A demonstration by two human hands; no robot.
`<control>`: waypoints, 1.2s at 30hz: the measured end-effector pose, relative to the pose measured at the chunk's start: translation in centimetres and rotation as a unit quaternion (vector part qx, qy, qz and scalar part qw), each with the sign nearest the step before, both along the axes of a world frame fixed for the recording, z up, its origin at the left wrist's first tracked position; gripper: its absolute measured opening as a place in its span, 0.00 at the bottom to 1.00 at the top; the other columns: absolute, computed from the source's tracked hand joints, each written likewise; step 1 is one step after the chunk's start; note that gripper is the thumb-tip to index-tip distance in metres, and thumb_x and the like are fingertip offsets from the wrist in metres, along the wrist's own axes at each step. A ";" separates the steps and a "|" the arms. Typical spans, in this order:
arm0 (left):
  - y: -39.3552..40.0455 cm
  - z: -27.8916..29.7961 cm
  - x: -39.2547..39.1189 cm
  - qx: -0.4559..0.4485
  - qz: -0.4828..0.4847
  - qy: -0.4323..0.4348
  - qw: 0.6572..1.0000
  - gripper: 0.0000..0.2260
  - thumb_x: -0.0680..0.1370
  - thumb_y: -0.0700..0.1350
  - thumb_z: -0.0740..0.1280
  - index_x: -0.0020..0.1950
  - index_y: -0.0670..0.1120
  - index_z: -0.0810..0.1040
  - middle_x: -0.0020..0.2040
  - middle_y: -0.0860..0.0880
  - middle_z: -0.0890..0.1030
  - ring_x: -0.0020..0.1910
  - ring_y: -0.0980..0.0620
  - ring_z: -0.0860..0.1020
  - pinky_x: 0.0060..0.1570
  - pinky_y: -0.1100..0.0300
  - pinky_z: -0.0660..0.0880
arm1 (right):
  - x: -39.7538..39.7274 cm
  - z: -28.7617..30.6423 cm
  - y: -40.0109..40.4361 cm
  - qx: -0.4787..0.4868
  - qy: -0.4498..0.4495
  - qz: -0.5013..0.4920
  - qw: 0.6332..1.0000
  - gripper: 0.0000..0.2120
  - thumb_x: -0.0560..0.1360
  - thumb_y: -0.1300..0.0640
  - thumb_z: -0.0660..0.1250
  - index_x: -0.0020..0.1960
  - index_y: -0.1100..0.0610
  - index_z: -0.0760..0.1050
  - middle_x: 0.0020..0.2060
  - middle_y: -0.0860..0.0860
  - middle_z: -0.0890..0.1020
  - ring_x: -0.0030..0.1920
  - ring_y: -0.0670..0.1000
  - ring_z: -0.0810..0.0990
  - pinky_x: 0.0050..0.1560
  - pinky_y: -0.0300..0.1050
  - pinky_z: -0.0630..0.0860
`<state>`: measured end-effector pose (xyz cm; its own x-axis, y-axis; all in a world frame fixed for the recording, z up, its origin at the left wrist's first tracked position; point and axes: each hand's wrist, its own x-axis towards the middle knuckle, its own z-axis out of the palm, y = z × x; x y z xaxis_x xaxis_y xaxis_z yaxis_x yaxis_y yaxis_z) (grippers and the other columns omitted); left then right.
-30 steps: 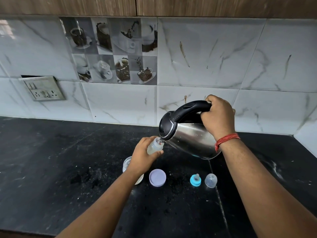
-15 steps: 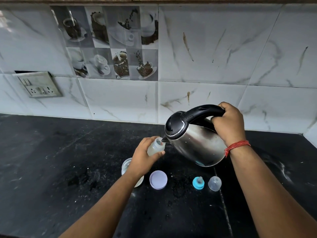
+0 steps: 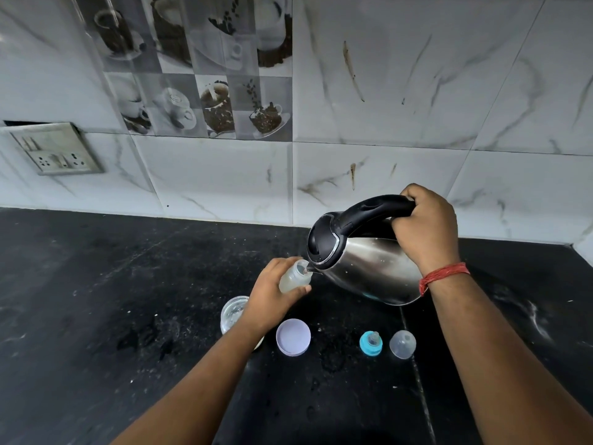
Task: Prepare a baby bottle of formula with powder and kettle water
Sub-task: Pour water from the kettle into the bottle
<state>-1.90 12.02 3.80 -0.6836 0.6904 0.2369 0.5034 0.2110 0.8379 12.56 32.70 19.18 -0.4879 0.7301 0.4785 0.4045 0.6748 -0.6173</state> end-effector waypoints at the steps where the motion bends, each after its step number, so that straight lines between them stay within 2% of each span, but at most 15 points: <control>1: 0.1 0.0 0.0 -0.001 -0.001 -0.002 1.000 0.23 0.74 0.46 0.78 0.68 0.54 0.78 0.62 0.58 0.78 0.63 0.63 0.75 0.62 0.72 0.67 | -0.1 0.1 0.0 0.010 -0.001 0.000 1.000 0.12 0.62 0.70 0.62 0.37 0.54 0.69 0.29 0.47 0.72 0.40 0.59 0.73 0.47 0.57 0.72; 11: 0.4 0.1 -0.6 -0.002 0.001 -0.002 1.000 0.23 0.74 0.47 0.78 0.68 0.55 0.77 0.62 0.57 0.78 0.62 0.66 0.74 0.61 0.75 0.65 | -0.9 0.5 0.1 0.047 -0.002 0.007 0.999 0.14 0.62 0.70 0.64 0.38 0.52 0.69 0.30 0.45 0.71 0.41 0.58 0.72 0.47 0.55 0.71; 16: 0.2 0.0 -0.6 0.003 0.001 -0.009 1.000 0.23 0.74 0.47 0.78 0.68 0.54 0.78 0.63 0.57 0.78 0.62 0.65 0.75 0.63 0.69 0.68 | -1.0 0.0 0.5 0.021 0.001 0.009 1.000 0.13 0.62 0.70 0.63 0.37 0.53 0.69 0.30 0.47 0.72 0.41 0.60 0.73 0.46 0.57 0.73; 20: 0.0 -0.1 -0.6 0.019 0.004 -0.022 1.000 0.24 0.75 0.48 0.78 0.69 0.53 0.78 0.63 0.56 0.78 0.64 0.62 0.75 0.66 0.61 0.72 | -0.6 -0.5 1.0 -0.063 0.029 0.005 0.998 0.10 0.62 0.71 0.61 0.37 0.57 0.70 0.29 0.51 0.72 0.36 0.60 0.73 0.37 0.52 0.73; 22: -0.1 -0.1 -0.6 0.031 0.004 -0.036 0.999 0.23 0.75 0.48 0.78 0.68 0.55 0.78 0.63 0.57 0.78 0.64 0.60 0.76 0.66 0.55 0.74 | -0.3 -1.1 1.4 -0.107 0.042 0.002 0.993 0.09 0.63 0.72 0.60 0.39 0.60 0.70 0.29 0.52 0.70 0.34 0.56 0.69 0.34 0.47 0.66; 24: -0.2 0.0 -0.6 0.049 0.007 -0.059 0.997 0.22 0.74 0.50 0.77 0.67 0.60 0.77 0.63 0.59 0.78 0.64 0.59 0.77 0.65 0.50 0.76 | -0.1 -2.3 2.0 -0.164 0.069 0.002 0.984 0.09 0.62 0.72 0.60 0.38 0.61 0.69 0.29 0.51 0.69 0.33 0.54 0.68 0.34 0.46 0.63; 26: -0.2 0.3 -0.4 0.062 0.012 -0.079 0.995 0.22 0.73 0.51 0.76 0.64 0.63 0.77 0.62 0.60 0.79 0.63 0.59 0.78 0.65 0.48 0.77 | 0.0 -3.9 2.4 -0.230 0.111 -0.003 0.967 0.09 0.62 0.71 0.61 0.38 0.59 0.69 0.28 0.50 0.69 0.33 0.53 0.68 0.35 0.46 0.64; 29: -0.2 0.4 -0.3 0.074 0.010 -0.100 0.992 0.22 0.72 0.53 0.76 0.65 0.60 0.78 0.62 0.58 0.80 0.64 0.55 0.79 0.66 0.45 0.76 | -0.1 -6.3 2.6 -0.303 0.172 -0.015 0.937 0.11 0.64 0.73 0.62 0.35 0.57 0.72 0.26 0.47 0.70 0.32 0.51 0.69 0.36 0.44 0.66; 33: -0.5 0.0 -0.2 0.072 0.012 -0.111 0.991 0.22 0.73 0.50 0.77 0.65 0.61 0.78 0.63 0.59 0.80 0.65 0.54 0.79 0.67 0.46 0.76 | -0.6 -9.5 2.4 -0.371 0.224 -0.043 0.900 0.16 0.65 0.75 0.62 0.38 0.55 0.77 0.31 0.52 0.75 0.35 0.52 0.74 0.38 0.44 0.70; 36: -0.7 -0.3 -0.2 0.072 0.012 -0.122 0.990 0.23 0.74 0.45 0.77 0.64 0.63 0.78 0.63 0.59 0.80 0.66 0.56 0.78 0.67 0.51 0.76 | -1.3 -11.5 2.4 -0.398 0.229 -0.063 0.886 0.17 0.65 0.77 0.61 0.37 0.55 0.75 0.31 0.53 0.74 0.34 0.52 0.73 0.37 0.43 0.70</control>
